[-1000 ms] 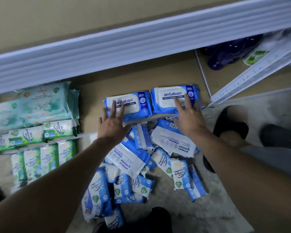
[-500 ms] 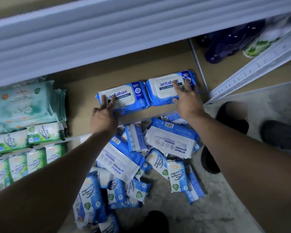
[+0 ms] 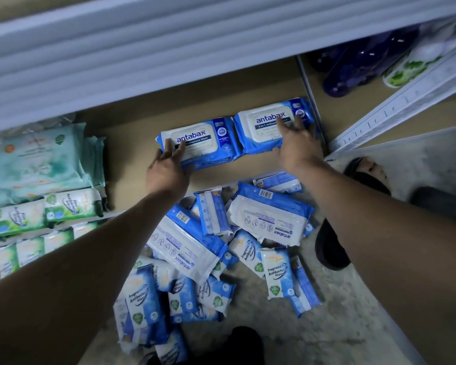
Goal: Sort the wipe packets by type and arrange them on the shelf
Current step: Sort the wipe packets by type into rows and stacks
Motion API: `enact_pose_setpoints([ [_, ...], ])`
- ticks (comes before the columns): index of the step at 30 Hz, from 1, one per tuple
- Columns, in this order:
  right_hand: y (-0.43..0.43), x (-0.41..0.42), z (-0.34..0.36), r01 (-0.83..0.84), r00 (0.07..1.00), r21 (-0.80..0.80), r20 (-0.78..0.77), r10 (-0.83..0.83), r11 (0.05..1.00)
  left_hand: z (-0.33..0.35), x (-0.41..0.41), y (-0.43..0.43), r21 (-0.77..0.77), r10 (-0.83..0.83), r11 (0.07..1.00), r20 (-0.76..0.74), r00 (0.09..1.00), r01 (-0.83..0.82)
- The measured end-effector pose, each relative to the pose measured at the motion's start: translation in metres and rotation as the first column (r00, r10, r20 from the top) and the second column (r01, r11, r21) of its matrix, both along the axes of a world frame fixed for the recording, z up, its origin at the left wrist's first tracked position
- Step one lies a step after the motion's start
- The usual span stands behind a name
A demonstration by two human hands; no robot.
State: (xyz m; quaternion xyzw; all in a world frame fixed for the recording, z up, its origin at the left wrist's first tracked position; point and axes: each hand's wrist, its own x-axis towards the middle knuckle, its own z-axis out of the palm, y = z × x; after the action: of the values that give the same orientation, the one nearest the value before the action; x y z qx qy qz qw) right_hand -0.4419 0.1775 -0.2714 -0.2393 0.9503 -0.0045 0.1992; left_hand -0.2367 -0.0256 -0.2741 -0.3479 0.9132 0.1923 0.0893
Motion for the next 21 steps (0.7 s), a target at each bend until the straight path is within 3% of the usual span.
enact_pose_setpoints([
  [4, 0.015, 0.037, 0.012, 0.008, 0.994, -0.042, -0.111, -0.013, 0.999, 0.009, 0.019, 0.007, 0.028, -0.029, 0.999, -0.007, 1.000, 0.030],
  [8, 0.031, 0.075, 0.016, 0.072, 0.996, -0.073, -0.047, -0.076, 0.995, 0.017, 0.049, 0.016, 0.023, -0.062, 0.998, -0.091, 0.994, 0.064],
  [13, 0.049, 0.112, 0.016, 0.036, 0.998, -0.015, 0.046, -0.036, 0.999, 0.026, 0.090, 0.030, 0.069, 0.071, 0.995, -0.079, 0.994, -0.065],
  [17, 0.060, 0.131, 0.012, -0.009, 0.994, 0.033, 0.114, 0.005, 0.999, 0.023, 0.126, 0.036, 0.113, 0.149, 0.983, -0.009, 0.989, -0.147],
  [21, 0.073, 0.143, 0.002, -0.006, 0.992, 0.080, 0.130, -0.004, 0.997, 0.013, 0.159, 0.045, 0.140, 0.202, 0.964, 0.163, 0.966, -0.225],
])
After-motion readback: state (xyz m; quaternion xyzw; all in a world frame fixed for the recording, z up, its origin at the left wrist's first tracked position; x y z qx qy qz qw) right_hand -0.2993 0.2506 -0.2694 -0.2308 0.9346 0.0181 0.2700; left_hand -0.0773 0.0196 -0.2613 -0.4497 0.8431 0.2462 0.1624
